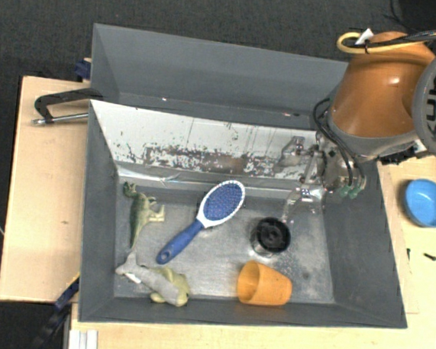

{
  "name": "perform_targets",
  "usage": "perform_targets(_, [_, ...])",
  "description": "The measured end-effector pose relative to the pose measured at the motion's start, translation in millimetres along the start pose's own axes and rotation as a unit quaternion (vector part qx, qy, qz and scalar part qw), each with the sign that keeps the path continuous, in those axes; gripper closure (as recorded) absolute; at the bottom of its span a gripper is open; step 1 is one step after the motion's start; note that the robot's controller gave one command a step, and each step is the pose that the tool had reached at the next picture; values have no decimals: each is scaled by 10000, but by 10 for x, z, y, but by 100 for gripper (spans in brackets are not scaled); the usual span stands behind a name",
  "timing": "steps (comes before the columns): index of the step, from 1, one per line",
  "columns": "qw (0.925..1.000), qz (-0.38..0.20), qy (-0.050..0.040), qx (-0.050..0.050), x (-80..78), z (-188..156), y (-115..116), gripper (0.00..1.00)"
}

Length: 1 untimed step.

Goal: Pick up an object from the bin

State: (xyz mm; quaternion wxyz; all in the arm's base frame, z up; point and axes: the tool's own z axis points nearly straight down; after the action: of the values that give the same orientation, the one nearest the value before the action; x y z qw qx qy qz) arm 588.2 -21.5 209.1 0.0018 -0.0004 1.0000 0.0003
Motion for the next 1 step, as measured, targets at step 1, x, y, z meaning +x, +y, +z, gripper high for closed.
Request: perform_targets(1, [9997,-227,-59,-4,12,1366,472,0])
